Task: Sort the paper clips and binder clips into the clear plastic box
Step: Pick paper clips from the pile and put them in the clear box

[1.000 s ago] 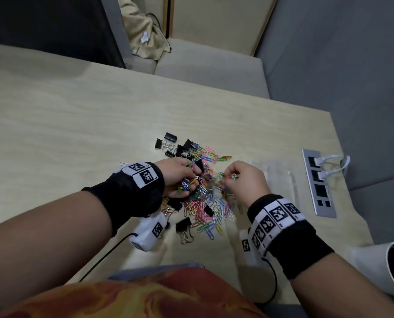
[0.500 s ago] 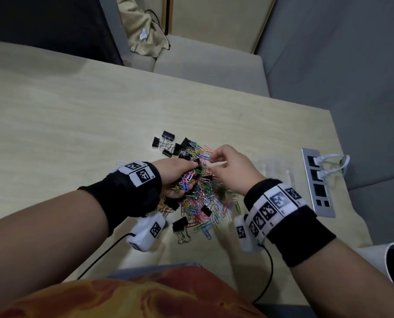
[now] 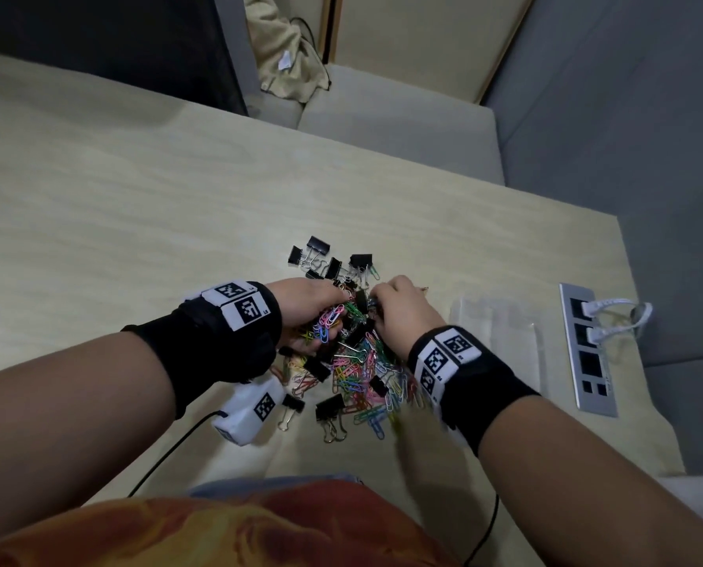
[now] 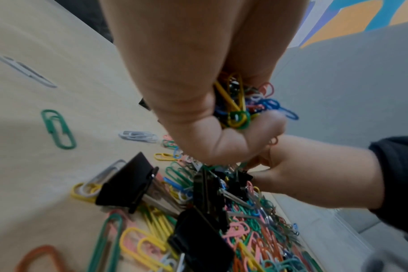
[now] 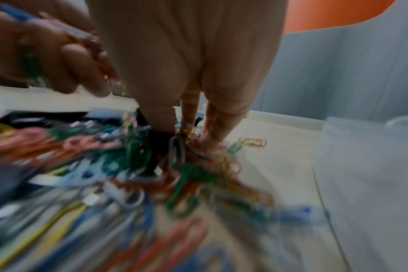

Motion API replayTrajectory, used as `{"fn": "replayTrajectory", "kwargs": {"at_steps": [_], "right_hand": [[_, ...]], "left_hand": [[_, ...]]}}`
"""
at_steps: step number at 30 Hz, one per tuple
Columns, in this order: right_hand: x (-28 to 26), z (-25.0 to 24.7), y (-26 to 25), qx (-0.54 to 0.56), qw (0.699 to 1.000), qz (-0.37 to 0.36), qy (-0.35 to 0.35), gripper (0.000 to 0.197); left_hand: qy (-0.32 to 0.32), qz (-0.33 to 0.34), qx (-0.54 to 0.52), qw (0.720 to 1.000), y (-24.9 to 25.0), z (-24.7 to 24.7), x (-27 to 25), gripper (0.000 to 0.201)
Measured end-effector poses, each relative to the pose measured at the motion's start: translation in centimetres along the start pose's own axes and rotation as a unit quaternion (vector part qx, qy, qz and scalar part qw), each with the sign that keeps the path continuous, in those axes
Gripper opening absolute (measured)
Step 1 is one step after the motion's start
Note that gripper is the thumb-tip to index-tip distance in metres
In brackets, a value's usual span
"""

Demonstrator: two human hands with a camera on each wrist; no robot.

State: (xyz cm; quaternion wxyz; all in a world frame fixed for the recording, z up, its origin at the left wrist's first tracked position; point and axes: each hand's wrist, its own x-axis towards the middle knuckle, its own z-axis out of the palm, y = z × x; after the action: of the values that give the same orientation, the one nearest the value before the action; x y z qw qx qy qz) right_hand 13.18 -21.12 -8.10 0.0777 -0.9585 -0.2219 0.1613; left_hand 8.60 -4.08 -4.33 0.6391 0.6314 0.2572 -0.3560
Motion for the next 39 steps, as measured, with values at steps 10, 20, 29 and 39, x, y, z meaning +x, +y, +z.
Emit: {"fn": "replayTrajectory", "kwargs": {"at_steps": [10,20,29,39], "right_hand": [[-3.4,-1.3,1.9,0.208,0.964,0.119,0.116,0.004],[-8.4,-4.5,8.0,0.444,0.825,0.265,0.23,0.013],[-9.7,-3.2,10.0,0.569,0.715,0.402,0.062,0.03],[-10.8,-3.9,10.3,0.464,0.809,0.361,0.024,0.022]], "left_hand": [[-0.026,0.021,0.067,0.997,0.5,1.6,-1.8,0.025],[-0.102,0.033,0.12,0.987,3.7,7.1,-1.3,0.027],[-0.058,0.052,0.131,0.988,5.6,15.3,1.6,0.029],[-0.104,0.038,0.029,0.993,5.8,16.1,1.2,0.036]]}}
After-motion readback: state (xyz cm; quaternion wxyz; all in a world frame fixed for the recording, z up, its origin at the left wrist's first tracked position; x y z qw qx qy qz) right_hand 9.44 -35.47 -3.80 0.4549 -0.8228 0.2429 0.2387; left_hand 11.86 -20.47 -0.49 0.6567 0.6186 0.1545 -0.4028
